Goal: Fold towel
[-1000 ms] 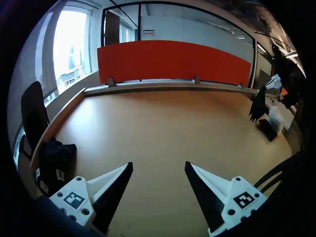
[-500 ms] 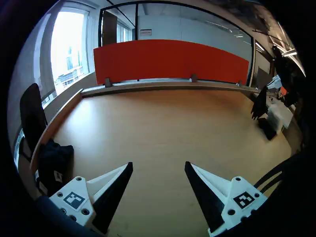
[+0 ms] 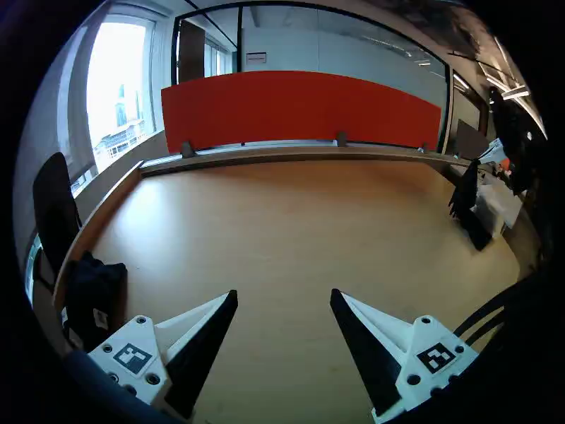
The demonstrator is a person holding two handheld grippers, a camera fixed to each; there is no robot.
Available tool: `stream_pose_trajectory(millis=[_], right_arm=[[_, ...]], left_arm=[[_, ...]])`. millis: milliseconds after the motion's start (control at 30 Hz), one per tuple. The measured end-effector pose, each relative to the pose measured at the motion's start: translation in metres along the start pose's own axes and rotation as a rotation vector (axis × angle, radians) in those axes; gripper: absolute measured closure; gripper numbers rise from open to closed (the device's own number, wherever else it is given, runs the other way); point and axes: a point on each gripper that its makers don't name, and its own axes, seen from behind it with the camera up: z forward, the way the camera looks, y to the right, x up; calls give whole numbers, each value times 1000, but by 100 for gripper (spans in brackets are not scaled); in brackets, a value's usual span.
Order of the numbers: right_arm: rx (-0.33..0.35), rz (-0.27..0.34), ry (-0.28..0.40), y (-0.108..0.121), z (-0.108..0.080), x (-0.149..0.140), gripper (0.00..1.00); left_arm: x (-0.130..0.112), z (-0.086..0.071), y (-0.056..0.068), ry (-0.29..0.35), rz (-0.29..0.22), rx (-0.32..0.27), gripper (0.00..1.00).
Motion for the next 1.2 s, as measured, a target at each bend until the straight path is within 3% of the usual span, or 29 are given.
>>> stream_pose_trajectory(millis=[567, 867, 1200], right_arm=[[-21, 56, -64, -1, -25, -70, 98], [-40, 70, -96, -2, -28, -98, 98], [-58, 45, -99, 10, -26, -96, 98]], left_arm=[[-1, 3, 9, -4, 7, -23, 2], [-1, 2, 11, -4, 12, -29, 2], [-5, 1, 10, -15, 19, -29, 2]])
